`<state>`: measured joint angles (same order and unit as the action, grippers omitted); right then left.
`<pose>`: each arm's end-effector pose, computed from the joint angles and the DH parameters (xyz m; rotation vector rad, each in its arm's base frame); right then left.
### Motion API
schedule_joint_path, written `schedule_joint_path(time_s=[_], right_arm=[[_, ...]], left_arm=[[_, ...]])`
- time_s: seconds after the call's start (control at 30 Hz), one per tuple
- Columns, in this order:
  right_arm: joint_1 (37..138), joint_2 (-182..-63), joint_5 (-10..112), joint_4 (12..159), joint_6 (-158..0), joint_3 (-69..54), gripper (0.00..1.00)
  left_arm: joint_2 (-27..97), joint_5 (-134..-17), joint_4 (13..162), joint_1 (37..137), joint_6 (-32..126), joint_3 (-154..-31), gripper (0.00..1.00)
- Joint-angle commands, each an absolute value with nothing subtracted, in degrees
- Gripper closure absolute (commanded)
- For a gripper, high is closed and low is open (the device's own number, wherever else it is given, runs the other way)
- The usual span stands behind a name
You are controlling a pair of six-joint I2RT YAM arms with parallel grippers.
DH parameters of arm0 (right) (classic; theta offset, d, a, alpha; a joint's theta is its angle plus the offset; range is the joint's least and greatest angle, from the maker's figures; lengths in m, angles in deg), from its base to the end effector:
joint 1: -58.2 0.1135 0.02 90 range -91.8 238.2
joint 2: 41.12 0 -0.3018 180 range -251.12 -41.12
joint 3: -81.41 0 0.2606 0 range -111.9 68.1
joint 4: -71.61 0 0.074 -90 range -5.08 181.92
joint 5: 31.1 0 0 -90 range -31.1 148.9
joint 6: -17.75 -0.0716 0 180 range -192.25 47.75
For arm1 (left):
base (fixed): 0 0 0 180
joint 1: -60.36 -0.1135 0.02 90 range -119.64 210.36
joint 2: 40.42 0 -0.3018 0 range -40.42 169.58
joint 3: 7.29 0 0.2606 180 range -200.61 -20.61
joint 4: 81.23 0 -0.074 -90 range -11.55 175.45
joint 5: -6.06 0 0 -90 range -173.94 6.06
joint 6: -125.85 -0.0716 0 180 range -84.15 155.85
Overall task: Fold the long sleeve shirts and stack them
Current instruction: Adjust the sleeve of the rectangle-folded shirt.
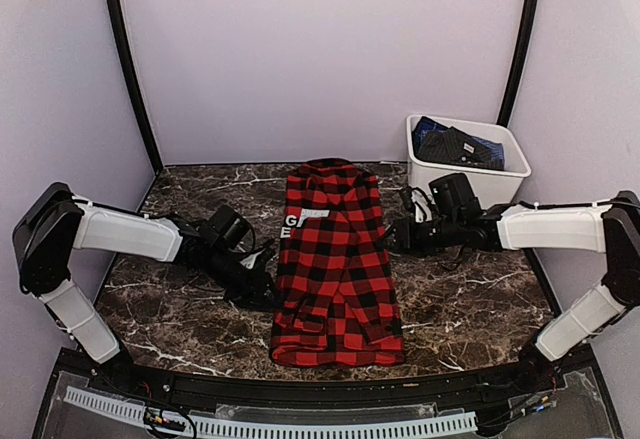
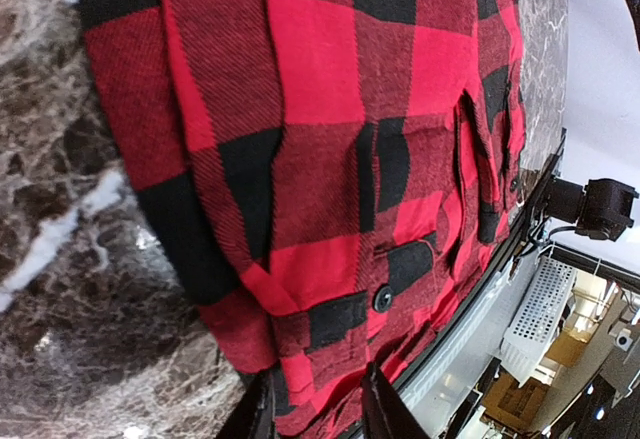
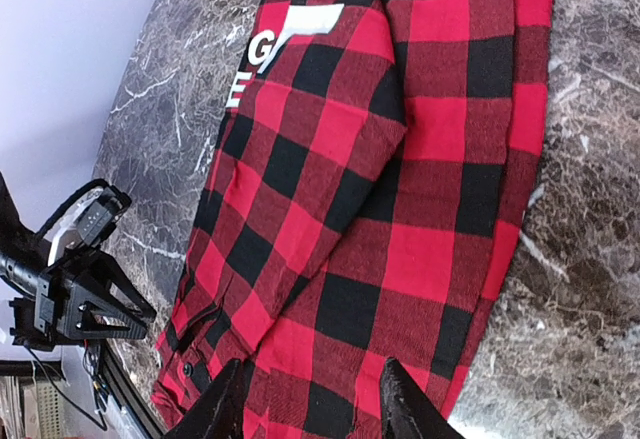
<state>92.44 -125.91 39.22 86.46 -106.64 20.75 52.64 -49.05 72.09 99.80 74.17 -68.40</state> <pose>0.2678 0.2114 0.2186 -0.1959 2.4046 0.9912 0.2260 -0.2389 0.1636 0.2793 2.8474 -1.1995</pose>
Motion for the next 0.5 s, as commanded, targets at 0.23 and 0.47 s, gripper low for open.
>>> schedule_joint_path(time_s=[0.23,0.47], right_arm=[[94.1,-119.4,40.3,92.9,-105.8,25.3,0.57],[94.1,-118.7,40.7,94.6,-105.1,26.5,0.57]], left_arm=[[53.9,-49.2,71.3,104.2,75.6,-68.6,0.77],[52.0,-52.1,67.2,104.6,74.9,-69.4,0.76]])
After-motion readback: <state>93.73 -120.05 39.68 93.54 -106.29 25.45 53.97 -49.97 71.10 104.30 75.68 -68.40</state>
